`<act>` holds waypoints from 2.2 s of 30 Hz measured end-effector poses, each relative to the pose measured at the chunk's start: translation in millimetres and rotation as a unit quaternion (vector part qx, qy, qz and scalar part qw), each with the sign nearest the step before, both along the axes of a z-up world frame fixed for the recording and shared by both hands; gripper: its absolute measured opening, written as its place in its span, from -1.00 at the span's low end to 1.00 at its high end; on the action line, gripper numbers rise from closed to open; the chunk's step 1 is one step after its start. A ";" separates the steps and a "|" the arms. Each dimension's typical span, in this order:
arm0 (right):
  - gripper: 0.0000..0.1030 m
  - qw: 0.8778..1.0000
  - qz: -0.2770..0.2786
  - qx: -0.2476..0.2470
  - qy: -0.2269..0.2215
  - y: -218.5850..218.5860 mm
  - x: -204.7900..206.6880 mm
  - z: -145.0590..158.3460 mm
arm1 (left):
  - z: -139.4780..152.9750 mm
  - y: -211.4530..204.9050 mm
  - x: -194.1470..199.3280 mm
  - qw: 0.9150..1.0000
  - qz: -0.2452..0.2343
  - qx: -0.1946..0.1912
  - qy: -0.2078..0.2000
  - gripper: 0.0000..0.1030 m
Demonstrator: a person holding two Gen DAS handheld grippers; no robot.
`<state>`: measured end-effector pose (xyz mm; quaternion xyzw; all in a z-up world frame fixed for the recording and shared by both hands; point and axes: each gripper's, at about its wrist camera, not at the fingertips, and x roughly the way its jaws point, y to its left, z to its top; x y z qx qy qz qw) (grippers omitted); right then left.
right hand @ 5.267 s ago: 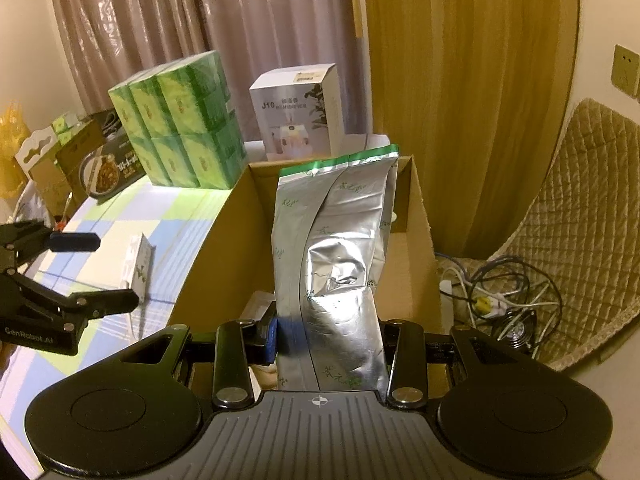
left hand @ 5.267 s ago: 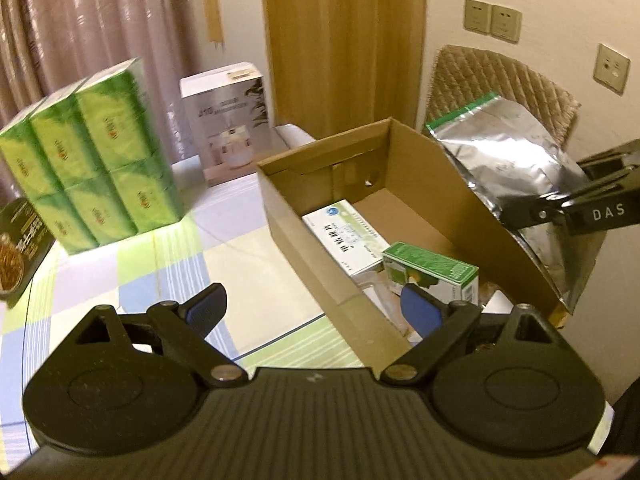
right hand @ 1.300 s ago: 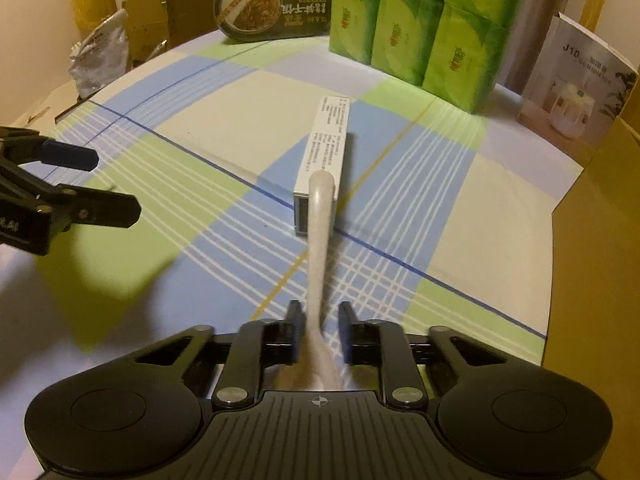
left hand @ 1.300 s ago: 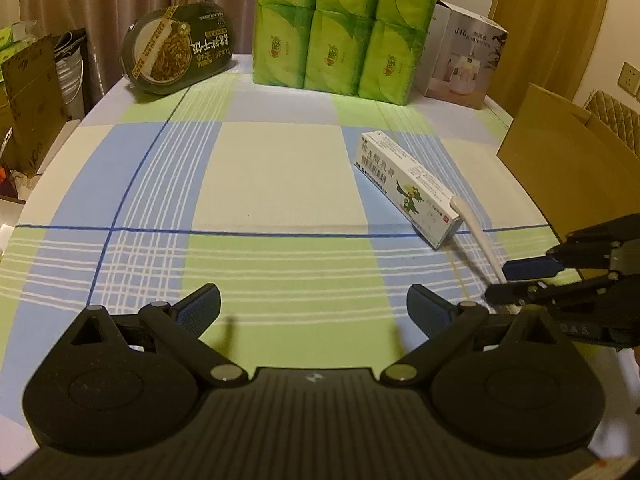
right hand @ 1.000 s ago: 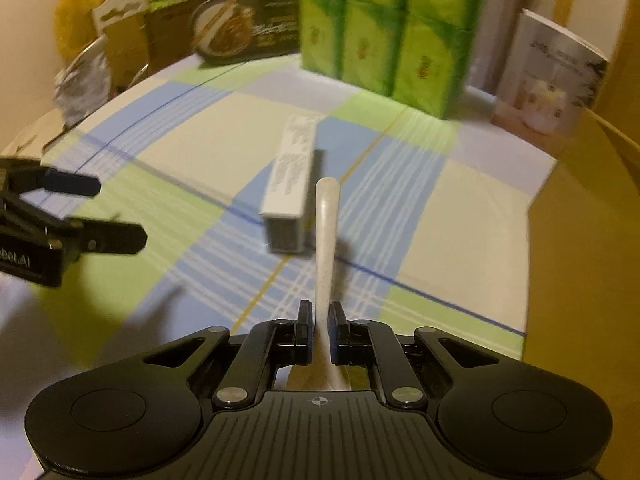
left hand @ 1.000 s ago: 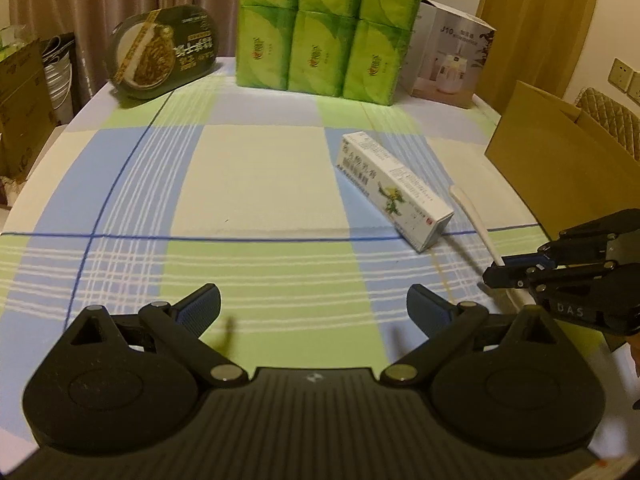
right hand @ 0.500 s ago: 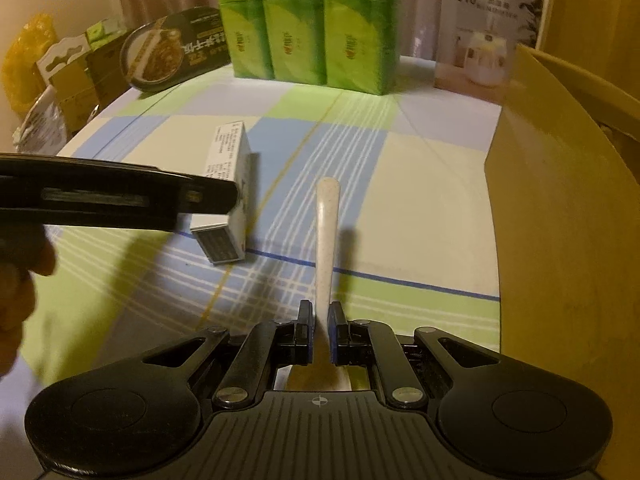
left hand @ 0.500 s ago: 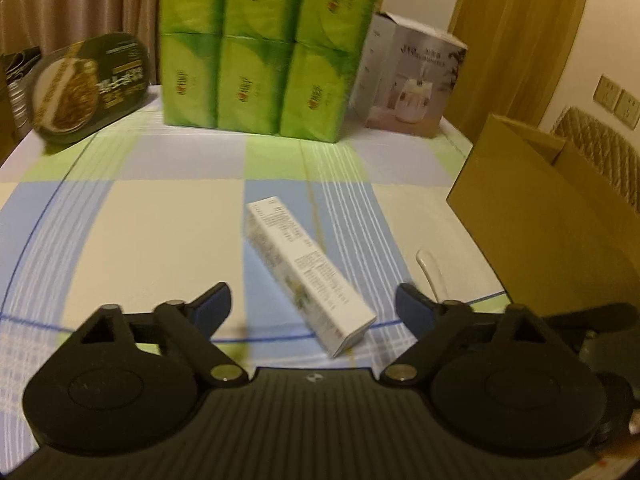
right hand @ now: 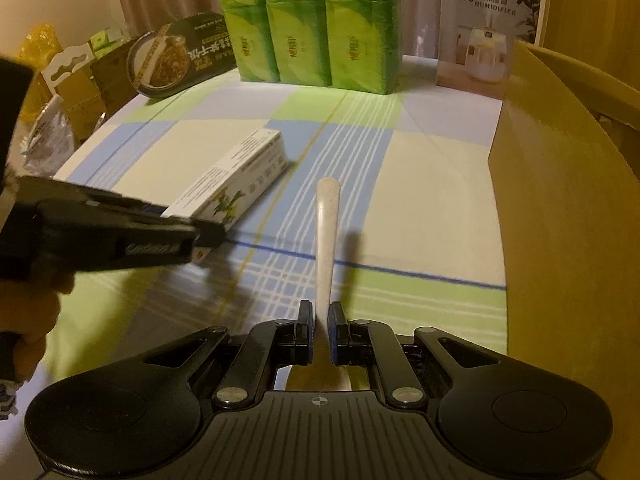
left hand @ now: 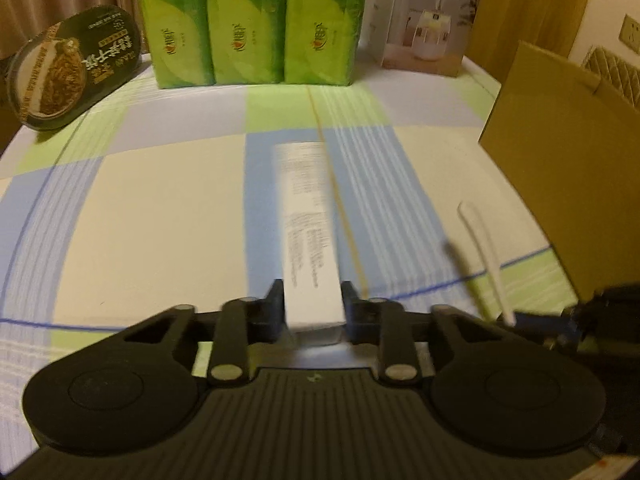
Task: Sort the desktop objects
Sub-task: 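Grasp the white spoon handle with the right tool while the left tool grasps the white medicine box, then lift and carry the spoon and medicine box toward the cardboard box with both tools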
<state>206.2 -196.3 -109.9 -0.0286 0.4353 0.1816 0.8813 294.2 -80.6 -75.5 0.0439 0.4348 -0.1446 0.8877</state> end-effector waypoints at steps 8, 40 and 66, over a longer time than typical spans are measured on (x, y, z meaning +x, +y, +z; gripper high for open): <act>-0.92 1.000 0.021 0.016 0.012 -4.9 -69.9 9.7 | 10.3 24.8 -76.1 1.000 -0.005 0.009 0.008 -0.58; -0.92 0.999 -0.007 0.045 0.015 -53.0 -187.7 19.7 | 19.7 -10.1 -189.5 0.995 -0.060 0.073 0.021 -0.37; -0.92 0.999 -0.012 0.035 -0.023 -56.9 -214.3 44.2 | 46.4 -3.4 -238.2 0.998 -0.044 0.041 0.007 -0.58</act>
